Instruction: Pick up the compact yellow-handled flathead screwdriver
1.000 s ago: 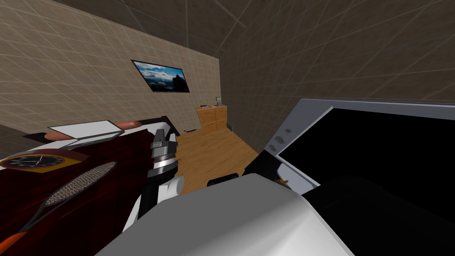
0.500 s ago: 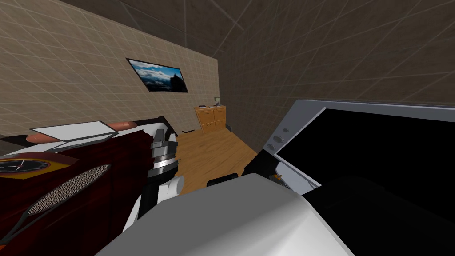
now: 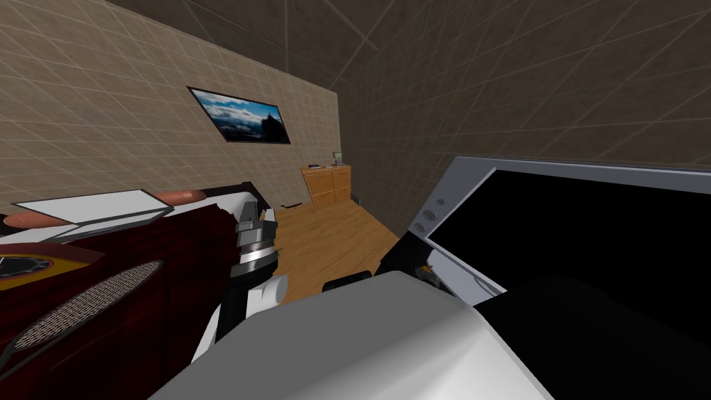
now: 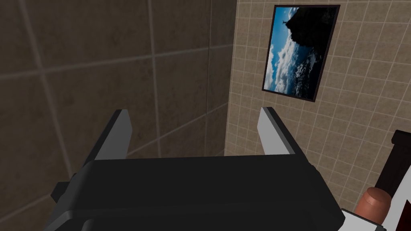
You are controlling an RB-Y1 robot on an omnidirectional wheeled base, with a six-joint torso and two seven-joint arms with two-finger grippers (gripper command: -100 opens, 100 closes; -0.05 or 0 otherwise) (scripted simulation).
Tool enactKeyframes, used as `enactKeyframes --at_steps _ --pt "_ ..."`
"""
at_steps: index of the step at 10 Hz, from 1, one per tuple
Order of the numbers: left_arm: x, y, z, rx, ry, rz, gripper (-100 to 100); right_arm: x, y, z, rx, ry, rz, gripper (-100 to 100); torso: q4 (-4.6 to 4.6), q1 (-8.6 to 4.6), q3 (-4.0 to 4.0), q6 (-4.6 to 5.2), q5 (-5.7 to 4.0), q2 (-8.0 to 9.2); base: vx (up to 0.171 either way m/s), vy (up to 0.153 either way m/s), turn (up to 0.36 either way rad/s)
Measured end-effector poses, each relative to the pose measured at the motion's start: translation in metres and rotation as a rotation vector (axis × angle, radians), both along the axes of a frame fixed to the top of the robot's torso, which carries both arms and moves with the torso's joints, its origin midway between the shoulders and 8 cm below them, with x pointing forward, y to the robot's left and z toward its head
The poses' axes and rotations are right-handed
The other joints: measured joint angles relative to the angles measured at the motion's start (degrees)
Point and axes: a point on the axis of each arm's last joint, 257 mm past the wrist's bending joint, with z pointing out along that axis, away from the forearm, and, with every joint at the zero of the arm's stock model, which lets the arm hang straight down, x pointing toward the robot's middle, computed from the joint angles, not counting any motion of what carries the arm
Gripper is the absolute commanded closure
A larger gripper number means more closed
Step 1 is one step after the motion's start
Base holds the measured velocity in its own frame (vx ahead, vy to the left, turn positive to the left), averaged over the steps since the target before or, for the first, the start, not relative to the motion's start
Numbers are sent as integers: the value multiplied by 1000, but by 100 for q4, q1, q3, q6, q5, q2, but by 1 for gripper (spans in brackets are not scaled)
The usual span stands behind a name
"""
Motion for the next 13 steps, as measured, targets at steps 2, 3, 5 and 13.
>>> enactKeyframes --at_steps 2,3,5,13 --pt "0 0 0 0 0 0 0 14 3 3 -3 -7 8 100 0 4 -4 -4 -7 -9 -11 18 -62" --pt "0 0 0 0 0 0 0 25 7 2 -3 -3 30 100 -1 4 -3 -1 0 -5 -24 7 -32" --pt "0 0 0 0 0 0 0 27 -5 10 -19 -9 10 100 -1 -4 -2 6 4 -3 1 12 -44" --pt "0 0 0 0 0 0 0 62 -5 15 -30 -6 44 100 0 -3 1 7 7 2 -37 -2 -68"
